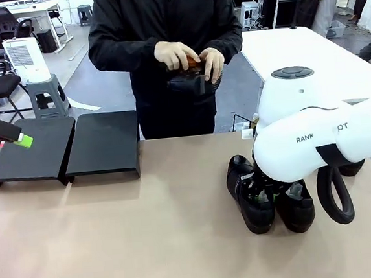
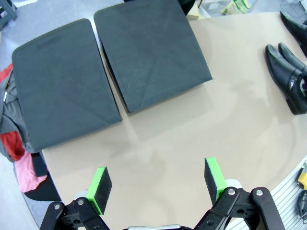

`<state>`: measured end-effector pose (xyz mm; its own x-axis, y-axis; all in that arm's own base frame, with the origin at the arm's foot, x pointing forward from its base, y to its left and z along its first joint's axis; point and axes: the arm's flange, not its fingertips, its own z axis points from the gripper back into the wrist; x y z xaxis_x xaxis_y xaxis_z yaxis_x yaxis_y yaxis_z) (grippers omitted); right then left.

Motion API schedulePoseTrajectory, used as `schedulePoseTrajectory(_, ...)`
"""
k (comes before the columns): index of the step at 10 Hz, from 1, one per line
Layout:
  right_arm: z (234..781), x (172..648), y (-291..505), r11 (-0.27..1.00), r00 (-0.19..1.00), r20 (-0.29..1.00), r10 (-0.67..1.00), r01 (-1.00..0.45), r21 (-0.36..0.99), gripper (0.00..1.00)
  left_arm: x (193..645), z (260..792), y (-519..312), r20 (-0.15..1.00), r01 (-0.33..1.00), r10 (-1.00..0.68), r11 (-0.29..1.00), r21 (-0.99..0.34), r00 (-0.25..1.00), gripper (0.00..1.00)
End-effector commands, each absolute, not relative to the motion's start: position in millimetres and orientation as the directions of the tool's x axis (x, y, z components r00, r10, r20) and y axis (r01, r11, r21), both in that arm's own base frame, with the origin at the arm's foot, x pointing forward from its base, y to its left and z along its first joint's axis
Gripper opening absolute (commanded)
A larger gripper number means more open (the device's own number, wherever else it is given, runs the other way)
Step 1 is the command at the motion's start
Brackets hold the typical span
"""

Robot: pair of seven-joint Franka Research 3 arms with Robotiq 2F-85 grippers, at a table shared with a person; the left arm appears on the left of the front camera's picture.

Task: Organize the shoes by placing them on the stand.
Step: Pick up one Shoe and place it in the middle of the table.

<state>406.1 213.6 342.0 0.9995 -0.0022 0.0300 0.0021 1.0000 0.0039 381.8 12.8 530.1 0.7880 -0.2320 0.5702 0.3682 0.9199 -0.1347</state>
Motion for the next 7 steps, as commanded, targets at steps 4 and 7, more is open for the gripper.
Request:
schedulePoseTrajectory(4, 343.8, 411.6, 221.3, 0.999, 0.999, 0.038, -0.018, 0.020, -0.042, 0.00, 381.2, 530.1, 14.5, 0.574, 0.372, -0.227, 0.916, -0.148, 0.787, 1.00)
schedulePoseTrajectory(7, 353.6, 407.5, 221.4, 0.999, 1.000, 0.014, -0.027, 0.027, -0.026, 0.00, 381.2, 530.1, 14.5, 0.574, 0.372, -0.227, 0.916, -0.148, 0.787, 1.00)
